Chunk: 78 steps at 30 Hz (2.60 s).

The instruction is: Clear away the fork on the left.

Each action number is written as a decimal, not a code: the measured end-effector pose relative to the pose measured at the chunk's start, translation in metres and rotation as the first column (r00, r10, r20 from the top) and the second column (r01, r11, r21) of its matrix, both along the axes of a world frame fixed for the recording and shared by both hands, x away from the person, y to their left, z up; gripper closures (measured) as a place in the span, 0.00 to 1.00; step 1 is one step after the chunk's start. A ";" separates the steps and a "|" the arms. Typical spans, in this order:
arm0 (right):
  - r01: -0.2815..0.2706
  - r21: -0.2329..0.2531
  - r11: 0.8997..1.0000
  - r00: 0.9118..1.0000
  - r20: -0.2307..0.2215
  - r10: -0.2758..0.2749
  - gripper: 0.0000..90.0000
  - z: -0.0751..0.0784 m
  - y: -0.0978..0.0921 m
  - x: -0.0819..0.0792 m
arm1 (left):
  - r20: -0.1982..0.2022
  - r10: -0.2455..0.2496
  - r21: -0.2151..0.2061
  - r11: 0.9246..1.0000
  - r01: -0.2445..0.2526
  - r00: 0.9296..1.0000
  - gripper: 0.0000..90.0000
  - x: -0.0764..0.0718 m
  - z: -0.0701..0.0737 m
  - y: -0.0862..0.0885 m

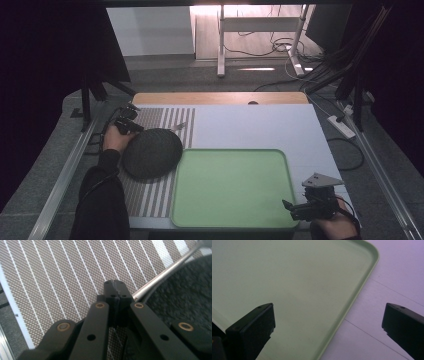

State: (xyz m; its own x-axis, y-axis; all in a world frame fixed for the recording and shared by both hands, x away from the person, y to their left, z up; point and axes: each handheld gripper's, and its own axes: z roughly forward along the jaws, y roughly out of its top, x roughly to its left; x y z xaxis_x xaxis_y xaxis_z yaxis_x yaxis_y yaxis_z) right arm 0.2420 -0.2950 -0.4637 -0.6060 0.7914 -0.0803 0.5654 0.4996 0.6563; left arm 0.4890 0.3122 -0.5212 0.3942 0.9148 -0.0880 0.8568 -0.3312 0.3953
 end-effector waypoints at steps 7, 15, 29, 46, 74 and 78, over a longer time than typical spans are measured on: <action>0.000 -0.002 1.000 1.000 -0.001 0.000 0.00 0.000 0.000 0.000 | -0.003 -0.014 -0.008 1.000 0.014 1.000 0.98 -0.001 0.000 0.000; -0.002 -0.001 1.000 1.000 -0.001 0.002 0.00 0.000 0.000 0.000 | 0.045 0.021 -0.055 0.998 -0.018 0.999 0.72 0.004 0.009 0.001; -0.002 -0.002 1.000 1.000 -0.003 0.002 0.00 0.000 0.000 0.000 | 0.083 -0.033 -0.117 0.992 0.043 0.996 0.11 0.021 0.020 -0.038; -0.005 0.006 1.000 1.000 -0.004 0.005 0.00 0.000 0.000 0.000 | -0.030 -0.183 -0.025 0.983 0.182 0.983 0.00 0.048 -0.004 -0.096; -0.013 -0.004 1.000 1.000 -0.007 0.013 0.00 -0.001 0.000 0.000 | 0.034 -0.204 0.022 0.979 0.204 0.978 0.89 0.036 0.002 -0.045; -0.012 -0.004 1.000 1.000 -0.008 0.012 0.00 -0.001 0.000 0.000 | 0.017 -0.229 -0.006 0.973 0.229 0.973 0.94 0.038 0.003 -0.042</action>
